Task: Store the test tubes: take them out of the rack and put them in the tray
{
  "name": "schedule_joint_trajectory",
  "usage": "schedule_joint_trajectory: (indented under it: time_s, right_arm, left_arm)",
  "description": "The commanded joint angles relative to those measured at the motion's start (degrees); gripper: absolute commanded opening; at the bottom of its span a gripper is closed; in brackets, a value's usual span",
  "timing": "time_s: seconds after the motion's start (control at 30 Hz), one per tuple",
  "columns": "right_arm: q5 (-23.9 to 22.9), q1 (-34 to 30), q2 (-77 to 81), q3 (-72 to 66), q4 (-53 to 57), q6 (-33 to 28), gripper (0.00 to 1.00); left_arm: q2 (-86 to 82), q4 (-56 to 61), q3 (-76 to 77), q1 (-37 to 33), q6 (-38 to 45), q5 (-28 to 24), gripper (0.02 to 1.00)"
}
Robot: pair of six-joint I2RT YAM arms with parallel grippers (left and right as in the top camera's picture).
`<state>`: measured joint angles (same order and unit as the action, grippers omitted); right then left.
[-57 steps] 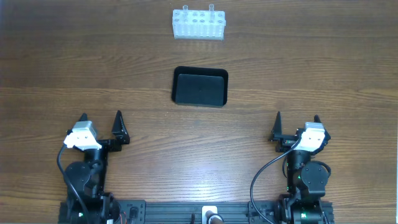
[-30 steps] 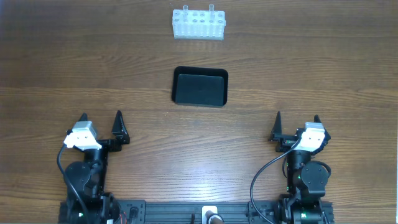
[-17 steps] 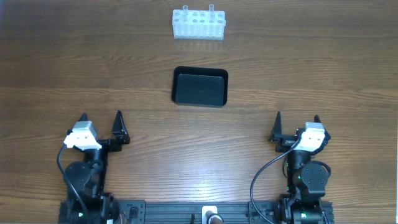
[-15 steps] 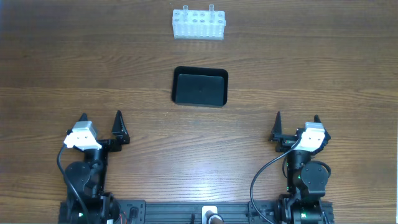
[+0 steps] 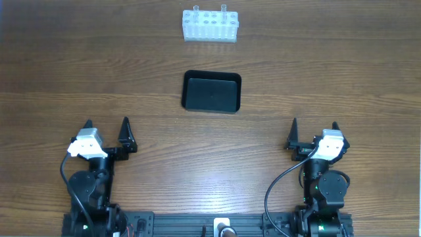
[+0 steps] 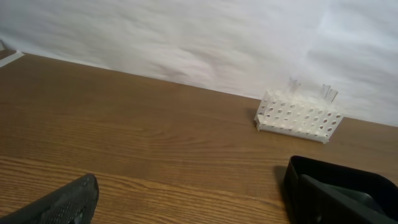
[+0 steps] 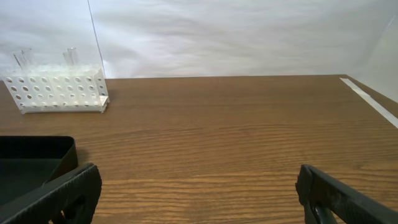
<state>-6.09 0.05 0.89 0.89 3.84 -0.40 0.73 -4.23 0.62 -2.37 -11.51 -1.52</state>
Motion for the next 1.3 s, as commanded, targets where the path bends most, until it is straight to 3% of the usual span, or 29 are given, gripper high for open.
schedule_joint_trajectory:
  time_s: [0.03,0.73,1.3]
  right_arm:
    - [0.5,0.4,-0.6,-0.6,0.0,0.0,0.993]
    - [0.5,0.4,-0.6,-0.6,0.0,0.0,0.993]
    - [0.5,0.4,-0.6,-0.6,0.0,0.0,0.991]
  left_arm:
    - [-0.4,-0.2,-0.3,0.0,0.8,0.2,0.996]
    - [1.0,-0.5,1.1,0.0,0.8,0.0,0.998]
    - [27.6,-11.3,29.2,1.8,0.8,0.0,0.998]
